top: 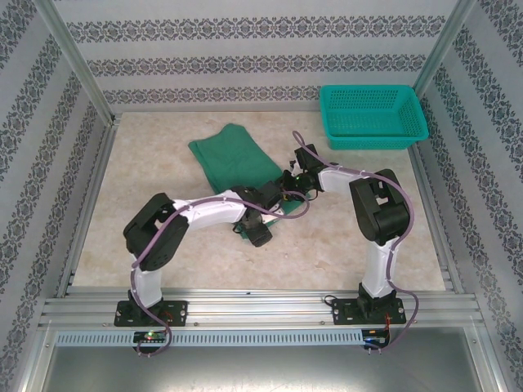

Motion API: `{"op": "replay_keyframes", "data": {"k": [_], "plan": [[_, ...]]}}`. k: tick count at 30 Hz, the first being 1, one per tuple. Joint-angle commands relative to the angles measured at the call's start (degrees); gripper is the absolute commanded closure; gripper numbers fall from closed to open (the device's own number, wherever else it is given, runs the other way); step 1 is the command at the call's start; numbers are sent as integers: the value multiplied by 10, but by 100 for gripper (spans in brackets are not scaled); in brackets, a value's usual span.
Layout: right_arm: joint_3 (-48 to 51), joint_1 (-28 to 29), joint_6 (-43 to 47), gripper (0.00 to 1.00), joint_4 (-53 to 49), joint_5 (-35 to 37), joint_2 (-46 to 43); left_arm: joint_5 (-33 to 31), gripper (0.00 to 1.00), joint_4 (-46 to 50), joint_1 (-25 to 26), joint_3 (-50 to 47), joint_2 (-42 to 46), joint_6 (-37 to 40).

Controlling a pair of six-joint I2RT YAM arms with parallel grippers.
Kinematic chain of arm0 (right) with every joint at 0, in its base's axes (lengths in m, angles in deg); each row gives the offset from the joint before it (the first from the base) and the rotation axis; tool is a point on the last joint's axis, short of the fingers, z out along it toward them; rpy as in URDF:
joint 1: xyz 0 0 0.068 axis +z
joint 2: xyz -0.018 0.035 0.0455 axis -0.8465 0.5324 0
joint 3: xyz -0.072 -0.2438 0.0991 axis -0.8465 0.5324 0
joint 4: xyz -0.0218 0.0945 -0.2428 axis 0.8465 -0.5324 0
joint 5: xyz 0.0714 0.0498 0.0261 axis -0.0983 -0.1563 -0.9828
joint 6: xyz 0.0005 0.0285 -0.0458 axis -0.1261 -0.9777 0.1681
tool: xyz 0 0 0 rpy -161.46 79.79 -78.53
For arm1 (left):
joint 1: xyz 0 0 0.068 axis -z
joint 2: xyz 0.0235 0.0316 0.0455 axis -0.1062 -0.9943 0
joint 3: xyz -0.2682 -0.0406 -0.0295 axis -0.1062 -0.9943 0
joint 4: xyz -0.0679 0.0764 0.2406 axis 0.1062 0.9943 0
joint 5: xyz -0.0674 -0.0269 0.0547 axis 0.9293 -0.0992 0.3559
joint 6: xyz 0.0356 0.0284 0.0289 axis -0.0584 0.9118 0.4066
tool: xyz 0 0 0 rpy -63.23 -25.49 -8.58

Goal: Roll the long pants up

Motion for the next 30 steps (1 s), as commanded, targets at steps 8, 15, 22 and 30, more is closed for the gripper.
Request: {"op": "replay_keyframes", "data": {"k": [8, 15, 22, 30], "plan": [[7, 4, 9, 77, -48, 12, 17, -94, 30, 11, -19, 13, -101, -6], [16, 0, 6, 79, -40, 7, 7, -76, 73, 33, -32, 42, -128, -16], [18, -26, 11, 81, -52, 15, -23, -42, 100, 29, -27, 22, -63, -16], [4, -86, 36, 68, -70, 30, -111, 112, 100, 105, -28, 77, -27, -17]]}}
